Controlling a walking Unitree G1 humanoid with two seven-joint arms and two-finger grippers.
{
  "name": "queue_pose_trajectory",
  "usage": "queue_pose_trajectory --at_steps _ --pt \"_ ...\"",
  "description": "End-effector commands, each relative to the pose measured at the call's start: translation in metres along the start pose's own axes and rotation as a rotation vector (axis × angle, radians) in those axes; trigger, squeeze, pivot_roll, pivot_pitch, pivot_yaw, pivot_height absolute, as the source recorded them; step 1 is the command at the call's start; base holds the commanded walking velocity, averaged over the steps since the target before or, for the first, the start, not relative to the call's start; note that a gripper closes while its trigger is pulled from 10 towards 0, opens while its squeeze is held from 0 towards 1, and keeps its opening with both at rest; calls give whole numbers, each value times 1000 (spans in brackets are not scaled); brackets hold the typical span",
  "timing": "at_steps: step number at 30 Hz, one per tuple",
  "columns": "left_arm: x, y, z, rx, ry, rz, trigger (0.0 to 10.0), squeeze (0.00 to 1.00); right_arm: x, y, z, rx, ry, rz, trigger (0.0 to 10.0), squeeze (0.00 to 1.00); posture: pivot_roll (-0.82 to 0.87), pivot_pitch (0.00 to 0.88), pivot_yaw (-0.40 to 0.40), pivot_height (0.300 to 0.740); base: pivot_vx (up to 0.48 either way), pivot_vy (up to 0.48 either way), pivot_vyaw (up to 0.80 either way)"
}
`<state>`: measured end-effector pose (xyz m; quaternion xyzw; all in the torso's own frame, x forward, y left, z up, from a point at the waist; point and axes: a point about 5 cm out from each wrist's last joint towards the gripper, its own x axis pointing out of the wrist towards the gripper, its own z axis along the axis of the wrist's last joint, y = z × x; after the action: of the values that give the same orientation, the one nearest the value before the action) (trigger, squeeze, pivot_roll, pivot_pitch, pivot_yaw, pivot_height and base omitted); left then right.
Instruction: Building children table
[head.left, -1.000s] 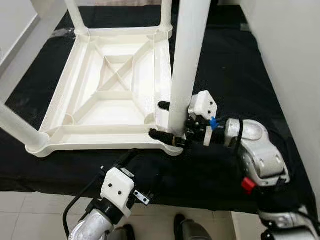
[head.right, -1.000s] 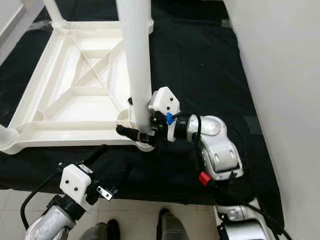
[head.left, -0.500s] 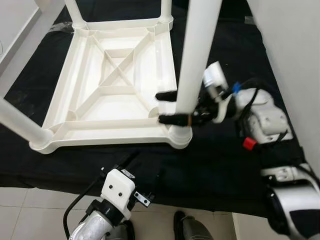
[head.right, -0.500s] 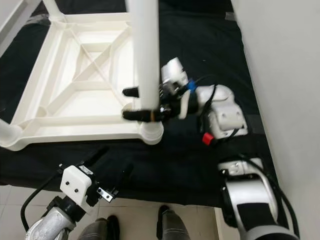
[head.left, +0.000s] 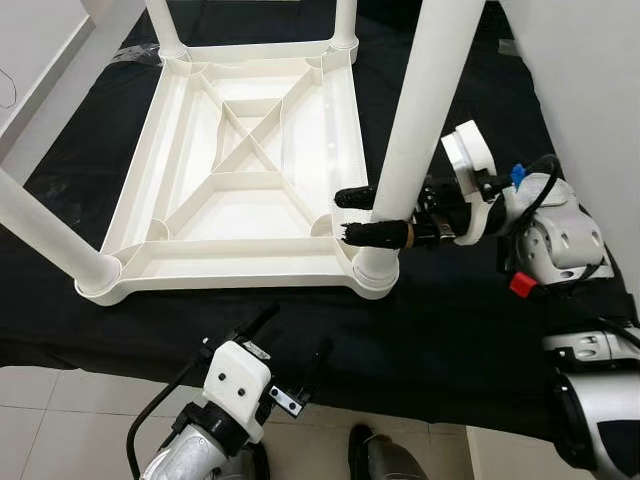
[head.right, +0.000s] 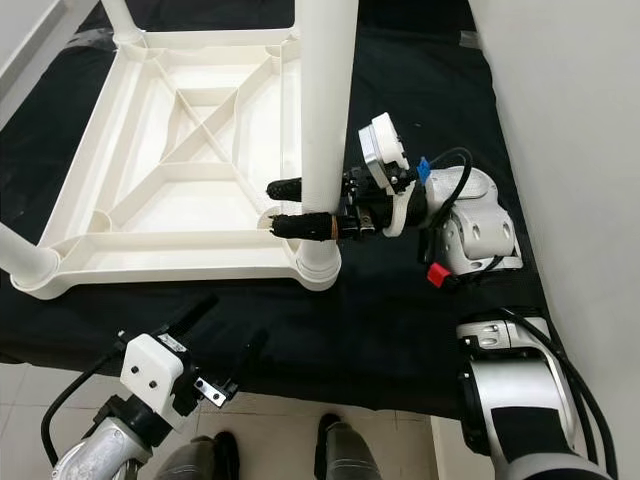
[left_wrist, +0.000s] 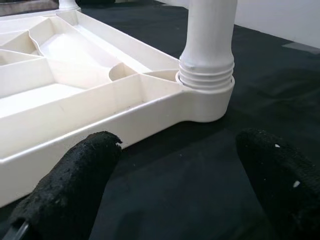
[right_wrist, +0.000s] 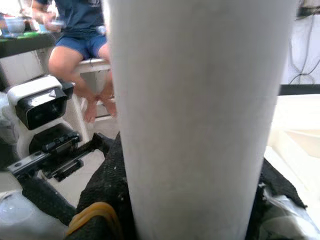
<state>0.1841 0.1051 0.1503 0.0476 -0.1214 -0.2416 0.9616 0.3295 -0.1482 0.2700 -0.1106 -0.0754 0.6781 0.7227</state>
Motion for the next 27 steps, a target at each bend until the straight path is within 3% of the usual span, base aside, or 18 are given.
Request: queue_pose_trajectory --at_steps 1,2,3,4,5,6,7,9,10,12,17,18,20,21,23,27 --pt "-5 -1 -1 5 17 5 10000 0 19 5 -73 232 295 -643 0 0 57 307 -32 740 0 0 0" --pt "-5 -1 -1 5 17 5 10000 0 19 5 -73 232 295 -643 0 0 57 307 -32 740 0 0 0" --pt "-5 0 -1 7 17 7 10000 0 15 9 -90 296 407 -937 0 0 54 313 -36 740 0 0 0" --pt "-5 0 -1 7 17 7 10000 0 15 9 -90 296 407 -937 0 0 54 313 -36 740 0 0 0" --pt "-6 0 1 9 15 11 10000 0 17 31 -97 312 440 -964 0 0 57 328 -38 740 0 0 0" --pt "-6 0 1 9 15 11 10000 0 17 31 -97 312 440 -964 0 0 57 328 -38 740 0 0 0" --pt "-7 1 1 11 17 17 10000 0 22 51 -99 359 432 -948 0 0 58 325 -29 740 0 0 0" --pt "-7 4 -1 13 24 20 10000 0 35 73 -95 367 392 -831 0 0 43 309 -10 740 0 0 0" --pt "-7 4 -1 13 24 20 10000 0 35 73 -95 367 392 -831 0 0 43 309 -10 740 0 0 0" --pt "-6 4 -4 3 29 -5 10000 0 52 73 -87 342 363 -761 0 0 43 301 -8 740 0 0 0" --pt "-5 3 -3 -1 29 -14 10000 0 61 65 -79 313 342 -753 0 0 50 303 -8 740 0 0 0" --pt "-5 3 -3 2 29 -7 10000 0 64 63 -75 295 342 -772 6902 0 52 305 -8 740 0 0 0" --pt "-5 3 -2 4 28 -1 10000 0 66 62 -72 282 344 -789 6902 0 52 305 -8 740 0 0 0" --pt "-5 3 -2 6 28 5 10000 0 66 58 -67 268 319 -797 10000 1000 57 304 -11 740 0 0 0" --pt "-5 3 -2 9 28 11 10000 0 67 46 -56 241 230 -762 10000 1000 57 304 -12 740 0 0 0" --pt "-5 3 -2 8 27 12 10000 0 66 37 -43 198 152 -725 10000 1000 58 305 -12 740 0 0 0"
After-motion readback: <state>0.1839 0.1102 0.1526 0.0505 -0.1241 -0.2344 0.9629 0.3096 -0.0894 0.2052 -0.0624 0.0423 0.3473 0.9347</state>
